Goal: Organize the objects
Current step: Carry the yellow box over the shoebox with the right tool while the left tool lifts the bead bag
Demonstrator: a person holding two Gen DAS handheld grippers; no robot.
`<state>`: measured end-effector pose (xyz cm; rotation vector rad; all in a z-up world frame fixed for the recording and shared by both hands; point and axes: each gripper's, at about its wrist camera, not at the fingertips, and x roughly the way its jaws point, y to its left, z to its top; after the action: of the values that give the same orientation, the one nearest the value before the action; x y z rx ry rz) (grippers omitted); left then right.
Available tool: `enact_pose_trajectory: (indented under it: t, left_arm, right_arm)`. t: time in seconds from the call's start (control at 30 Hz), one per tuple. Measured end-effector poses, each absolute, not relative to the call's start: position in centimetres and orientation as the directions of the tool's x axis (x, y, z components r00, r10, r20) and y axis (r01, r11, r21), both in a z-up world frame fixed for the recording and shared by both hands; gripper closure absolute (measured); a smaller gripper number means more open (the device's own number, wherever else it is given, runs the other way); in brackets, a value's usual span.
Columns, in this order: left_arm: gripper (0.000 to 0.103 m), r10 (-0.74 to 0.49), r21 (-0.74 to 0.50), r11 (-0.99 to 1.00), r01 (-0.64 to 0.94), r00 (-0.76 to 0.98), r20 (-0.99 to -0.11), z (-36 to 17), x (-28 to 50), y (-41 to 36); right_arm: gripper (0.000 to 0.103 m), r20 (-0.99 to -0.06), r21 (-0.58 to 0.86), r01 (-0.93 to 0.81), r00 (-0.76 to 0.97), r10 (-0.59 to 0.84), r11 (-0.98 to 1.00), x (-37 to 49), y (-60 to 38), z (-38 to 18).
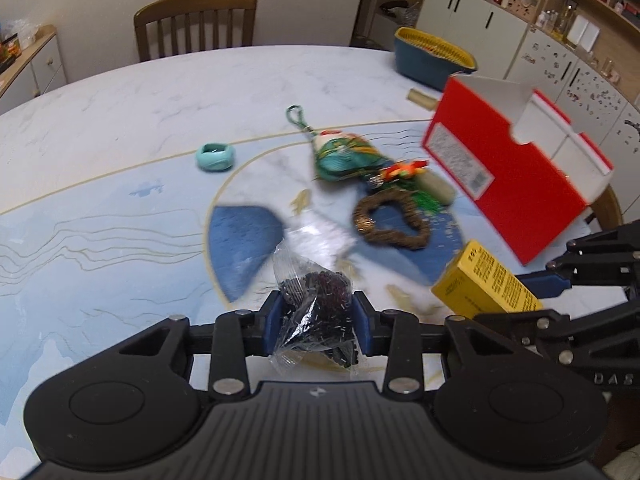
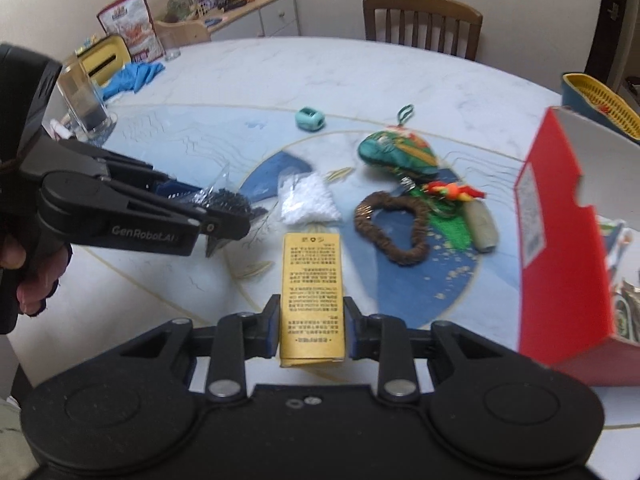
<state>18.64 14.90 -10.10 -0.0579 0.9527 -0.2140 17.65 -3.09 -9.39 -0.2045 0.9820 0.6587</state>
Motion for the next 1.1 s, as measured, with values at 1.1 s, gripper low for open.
enact_pose_trajectory:
  t: [1.1]
  left_arm:
    - [0.067,-0.326,-0.172,0.939,0.298,0.606,-0.726,-2.7,25.6,-5.4]
  right_arm:
    - [0.075,-0.731,0.123,-0.429,0.57,0.374,0.895,24.2,-23.2,-3.0]
